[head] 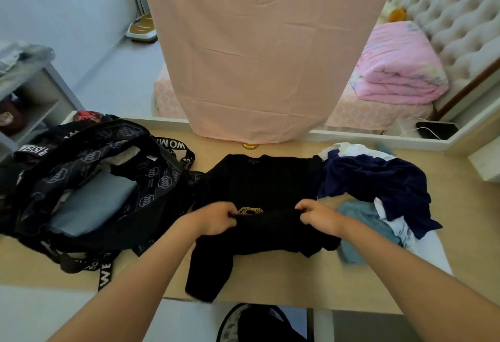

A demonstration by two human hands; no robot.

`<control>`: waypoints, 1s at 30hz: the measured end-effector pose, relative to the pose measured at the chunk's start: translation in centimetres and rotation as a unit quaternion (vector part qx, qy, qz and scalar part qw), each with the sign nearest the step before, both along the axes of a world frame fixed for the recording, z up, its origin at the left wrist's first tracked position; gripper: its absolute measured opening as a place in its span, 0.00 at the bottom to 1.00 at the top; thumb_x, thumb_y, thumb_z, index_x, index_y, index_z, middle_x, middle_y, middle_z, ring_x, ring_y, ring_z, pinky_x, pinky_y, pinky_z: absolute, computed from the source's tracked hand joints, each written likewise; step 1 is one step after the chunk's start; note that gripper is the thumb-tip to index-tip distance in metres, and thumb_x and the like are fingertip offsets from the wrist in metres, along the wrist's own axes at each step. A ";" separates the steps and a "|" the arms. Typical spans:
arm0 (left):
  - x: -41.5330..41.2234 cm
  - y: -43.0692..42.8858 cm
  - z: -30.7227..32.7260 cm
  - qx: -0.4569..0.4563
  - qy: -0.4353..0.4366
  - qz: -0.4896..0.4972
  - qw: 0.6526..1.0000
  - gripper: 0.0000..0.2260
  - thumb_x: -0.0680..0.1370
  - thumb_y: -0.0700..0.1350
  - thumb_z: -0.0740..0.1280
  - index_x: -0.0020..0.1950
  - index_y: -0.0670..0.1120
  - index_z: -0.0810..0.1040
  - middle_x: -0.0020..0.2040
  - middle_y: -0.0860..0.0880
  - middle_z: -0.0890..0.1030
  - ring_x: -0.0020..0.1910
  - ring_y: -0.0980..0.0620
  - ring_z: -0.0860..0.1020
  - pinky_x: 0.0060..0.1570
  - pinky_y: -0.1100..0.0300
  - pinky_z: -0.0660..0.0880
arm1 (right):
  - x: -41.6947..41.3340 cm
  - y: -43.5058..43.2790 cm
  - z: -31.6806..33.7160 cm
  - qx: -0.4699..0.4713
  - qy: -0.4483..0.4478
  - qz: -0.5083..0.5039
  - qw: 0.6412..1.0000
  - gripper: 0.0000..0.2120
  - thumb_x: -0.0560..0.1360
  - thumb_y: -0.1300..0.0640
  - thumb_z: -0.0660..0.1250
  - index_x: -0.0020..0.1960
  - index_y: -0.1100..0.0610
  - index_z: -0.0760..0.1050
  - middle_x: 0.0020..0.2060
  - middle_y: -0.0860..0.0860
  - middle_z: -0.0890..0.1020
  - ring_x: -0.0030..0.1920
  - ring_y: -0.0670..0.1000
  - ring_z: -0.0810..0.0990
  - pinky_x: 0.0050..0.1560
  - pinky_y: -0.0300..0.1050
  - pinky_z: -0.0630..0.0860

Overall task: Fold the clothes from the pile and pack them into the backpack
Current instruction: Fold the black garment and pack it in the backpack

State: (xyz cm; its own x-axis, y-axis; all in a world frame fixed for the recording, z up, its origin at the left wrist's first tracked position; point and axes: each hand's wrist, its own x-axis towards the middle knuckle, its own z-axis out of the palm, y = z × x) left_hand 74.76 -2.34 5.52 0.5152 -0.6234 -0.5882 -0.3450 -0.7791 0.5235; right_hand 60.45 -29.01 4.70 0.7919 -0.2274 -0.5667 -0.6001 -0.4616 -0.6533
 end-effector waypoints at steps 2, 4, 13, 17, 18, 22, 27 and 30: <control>2.4 -1.8 0.2 -0.014 -0.175 0.055 0.983 0.13 0.79 0.50 0.65 0.64 0.53 0.73 0.59 0.50 0.78 0.58 0.47 0.76 0.58 0.51 0.74 | 2.4 -1.1 0.2 -0.046 -0.059 -0.069 0.995 0.17 0.77 0.63 0.64 0.64 0.52 0.72 0.55 0.52 0.77 0.54 0.52 0.78 0.51 0.42 0.72; 3.3 -3.1 0.0 -0.029 -0.310 0.092 0.946 0.18 0.79 0.50 0.65 0.69 0.51 0.69 0.63 0.49 0.75 0.62 0.45 0.73 0.61 0.48 0.71 | 4.3 -2.0 0.0 -0.126 -0.128 -0.132 0.975 0.23 0.78 0.60 0.65 0.72 0.52 0.65 0.60 0.52 0.76 0.58 0.53 0.76 0.58 0.46 0.72; 0.8 -6.4 -6.0 -0.036 -0.193 -0.117 0.973 0.24 0.80 0.49 0.63 0.76 0.55 0.62 0.76 0.51 0.63 0.75 0.49 0.60 0.73 0.52 0.59 | 3.0 -5.8 -6.3 -0.389 0.034 0.057 0.919 0.33 0.81 0.49 0.59 0.81 0.50 0.47 0.80 0.55 0.46 0.80 0.57 0.44 0.76 0.62 0.51; 1.1 -10.1 -7.1 0.014 -0.232 -0.163 0.959 0.27 0.81 0.51 0.61 0.78 0.56 0.56 0.79 0.48 0.56 0.77 0.47 0.53 0.75 0.50 0.53 | 3.4 -9.5 -7.0 -0.513 0.046 0.109 0.850 0.40 0.79 0.48 0.58 0.81 0.53 0.37 0.79 0.57 0.38 0.79 0.59 0.36 0.73 0.71 0.43; 1.3 -11.4 -7.2 0.014 -0.250 -0.176 0.952 0.27 0.81 0.51 0.61 0.79 0.56 0.55 0.79 0.48 0.54 0.78 0.46 0.51 0.75 0.49 0.52 | 3.8 -10.5 -7.2 -0.521 0.063 0.124 0.842 0.42 0.78 0.48 0.59 0.80 0.54 0.34 0.79 0.57 0.37 0.79 0.58 0.35 0.72 0.72 0.43; 1.9 -16.2 -8.2 0.037 -0.276 -0.216 0.936 0.33 0.81 0.59 0.59 0.80 0.57 0.43 0.81 0.48 0.42 0.79 0.44 0.44 0.77 0.45 0.50 | 4.4 -14.4 -8.7 -0.470 0.137 0.142 0.860 0.40 0.79 0.54 0.55 0.78 0.56 0.29 0.80 0.51 0.39 0.79 0.52 0.37 0.74 0.71 0.44; 2.6 -18.8 -9.8 0.106 -0.279 -0.228 0.927 0.31 0.81 0.65 0.50 0.80 0.57 0.44 0.79 0.46 0.52 0.77 0.44 0.53 0.74 0.44 0.52 | 3.3 -20.2 -8.5 -0.473 0.209 0.151 0.843 0.33 0.80 0.59 0.46 0.80 0.55 0.34 0.80 0.50 0.38 0.79 0.51 0.38 0.76 0.67 0.42; 2.3 -19.4 -10.0 0.103 -0.310 -0.221 0.919 0.31 0.79 0.66 0.52 0.79 0.57 0.52 0.76 0.45 0.59 0.74 0.43 0.59 0.74 0.44 0.51 | 3.4 -22.2 -7.5 -0.495 0.249 0.120 0.823 0.32 0.80 0.56 0.50 0.81 0.56 0.40 0.80 0.54 0.41 0.80 0.55 0.40 0.75 0.69 0.44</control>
